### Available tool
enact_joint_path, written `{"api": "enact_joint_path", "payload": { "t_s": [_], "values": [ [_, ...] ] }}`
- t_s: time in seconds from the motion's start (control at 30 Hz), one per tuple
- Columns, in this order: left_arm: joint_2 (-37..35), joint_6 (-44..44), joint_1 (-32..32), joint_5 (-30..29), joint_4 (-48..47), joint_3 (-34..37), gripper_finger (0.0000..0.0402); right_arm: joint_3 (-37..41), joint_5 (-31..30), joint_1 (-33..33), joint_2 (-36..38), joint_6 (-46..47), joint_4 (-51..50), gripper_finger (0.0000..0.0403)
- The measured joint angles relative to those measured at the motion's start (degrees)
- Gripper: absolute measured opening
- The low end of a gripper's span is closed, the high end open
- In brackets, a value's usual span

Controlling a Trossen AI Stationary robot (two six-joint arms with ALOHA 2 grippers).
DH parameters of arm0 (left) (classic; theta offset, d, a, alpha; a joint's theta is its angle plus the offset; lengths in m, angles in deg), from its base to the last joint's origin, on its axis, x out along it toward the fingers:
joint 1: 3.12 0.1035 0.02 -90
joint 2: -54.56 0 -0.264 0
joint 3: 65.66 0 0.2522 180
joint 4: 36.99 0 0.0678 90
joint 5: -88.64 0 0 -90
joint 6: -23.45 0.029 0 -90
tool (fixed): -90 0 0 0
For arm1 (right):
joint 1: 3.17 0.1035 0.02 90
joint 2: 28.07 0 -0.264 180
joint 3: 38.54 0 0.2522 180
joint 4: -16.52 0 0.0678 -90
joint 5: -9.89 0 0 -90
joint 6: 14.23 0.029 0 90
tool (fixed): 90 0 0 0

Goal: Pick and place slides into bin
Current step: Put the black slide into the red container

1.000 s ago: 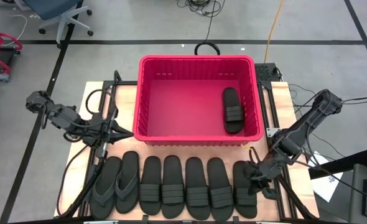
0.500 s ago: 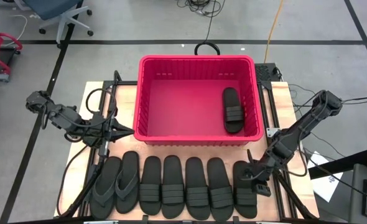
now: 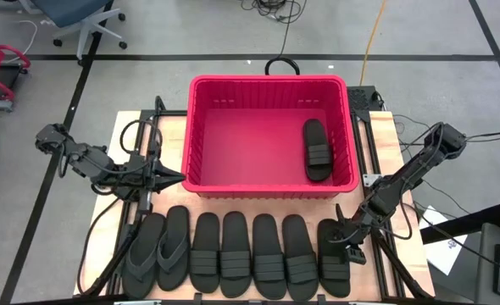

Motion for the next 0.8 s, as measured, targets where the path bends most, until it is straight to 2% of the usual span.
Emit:
{"api": "enact_joint_path", "payload": {
  "t_s": [0.33, 0.47, 0.63, 0.8],
  "values": [
    [2.34, -0.18, 0.0, 0.01, 0.18, 0.0, 0.0019, 6.77, -0.01, 0.0, 0.0, -0.08, 17.63, 0.0181],
    [2.28, -0.75, 0.0, -0.6, 0.27, 0.0, 0.0019, 7.13, 0.29, 0.0, 0.0, 0.09, 19.76, 0.0124],
    [2.28, -0.76, 0.0, -0.99, 0.25, 0.0, 0.0019, 7.18, 3.56, 0.02, 0.0, 0.28, 21.23, 0.0016],
    [2.28, -0.56, 0.0, -1.01, 0.23, 0.0, 0.0019, 6.66, 8.33, 0.08, 0.0, 2.9, 24.44, 0.0007]
  ]
}}
